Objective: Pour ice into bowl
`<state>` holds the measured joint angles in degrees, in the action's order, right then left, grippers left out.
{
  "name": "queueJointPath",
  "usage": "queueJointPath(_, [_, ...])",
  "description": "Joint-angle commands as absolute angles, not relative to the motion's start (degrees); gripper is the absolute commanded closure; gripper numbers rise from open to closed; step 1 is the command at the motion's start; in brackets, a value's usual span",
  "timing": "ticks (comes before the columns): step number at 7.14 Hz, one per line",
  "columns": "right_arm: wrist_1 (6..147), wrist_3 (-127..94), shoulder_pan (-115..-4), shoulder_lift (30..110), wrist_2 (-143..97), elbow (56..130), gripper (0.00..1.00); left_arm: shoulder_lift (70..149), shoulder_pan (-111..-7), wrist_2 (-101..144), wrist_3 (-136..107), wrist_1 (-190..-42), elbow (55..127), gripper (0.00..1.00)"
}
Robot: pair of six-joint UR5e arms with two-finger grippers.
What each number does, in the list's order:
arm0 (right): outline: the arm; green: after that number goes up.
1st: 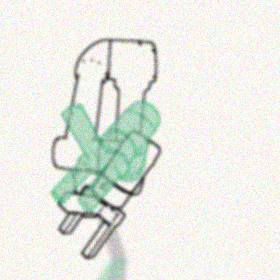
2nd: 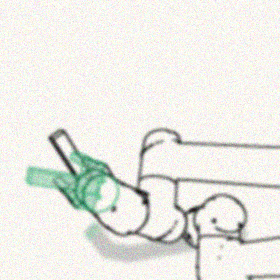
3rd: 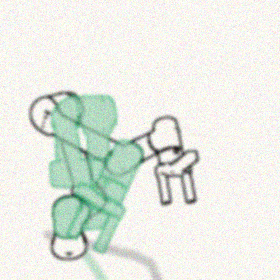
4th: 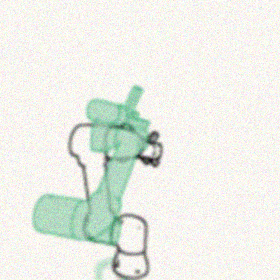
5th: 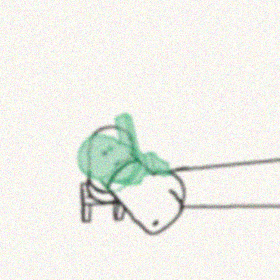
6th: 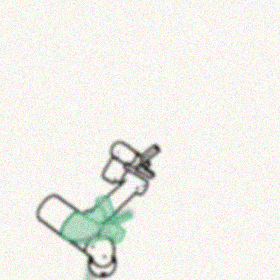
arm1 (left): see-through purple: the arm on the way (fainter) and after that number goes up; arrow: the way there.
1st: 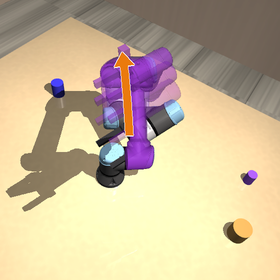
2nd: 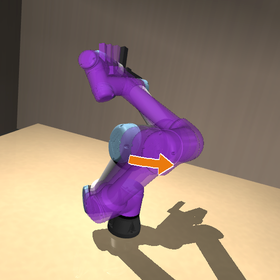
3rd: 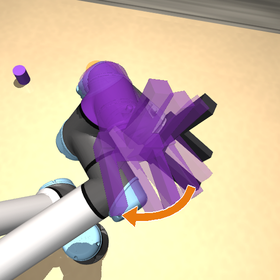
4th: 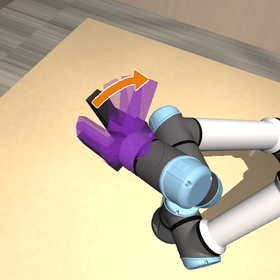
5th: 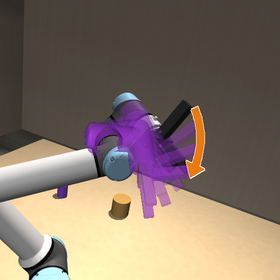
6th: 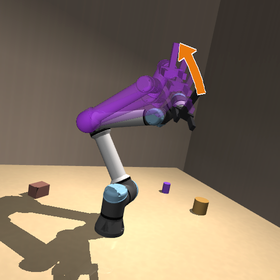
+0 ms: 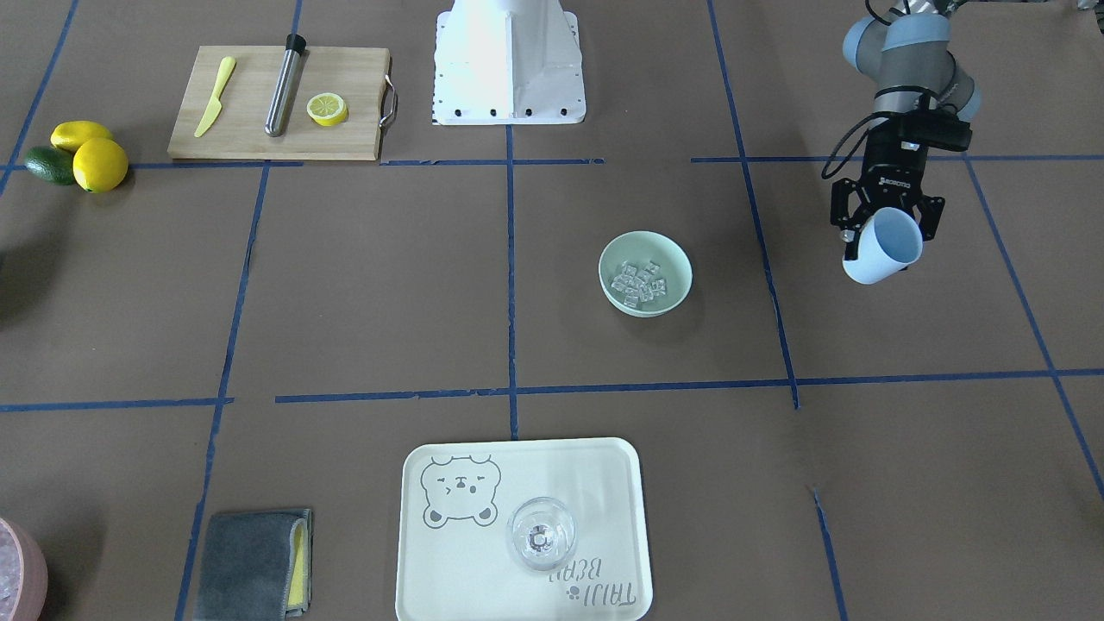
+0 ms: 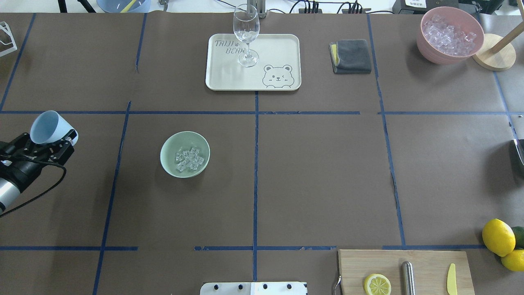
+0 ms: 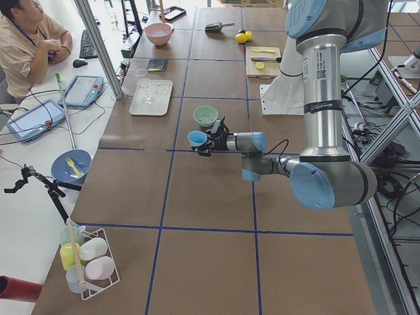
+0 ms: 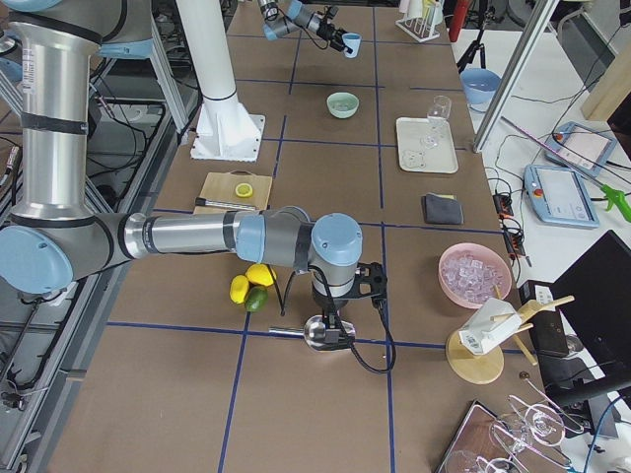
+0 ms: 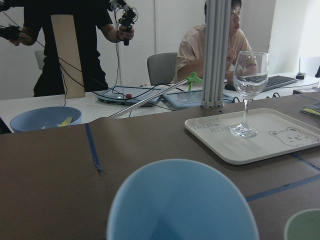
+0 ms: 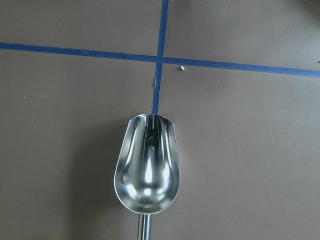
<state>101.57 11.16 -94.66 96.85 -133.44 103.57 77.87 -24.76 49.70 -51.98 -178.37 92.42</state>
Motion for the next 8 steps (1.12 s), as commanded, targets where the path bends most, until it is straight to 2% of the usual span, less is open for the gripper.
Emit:
queueJointPath(1, [101.51,11.16,-94.66,96.86,-133.51,103.54,0.0,77.51,-26.02,46.08,-53.17,-179.12,86.26,1.0])
queueJointPath(5, [101.6,11.16,-94.66,96.86,-133.51,103.54,0.0,78.83,-25.31,43.51,-57.39,-178.95,80.7,1.0])
queueJointPath(8, [101.51,11.16,-94.66,96.94,-133.51,103.54,0.0,79.1,-22.51,43.51,-60.38,-178.59,80.33,0.98])
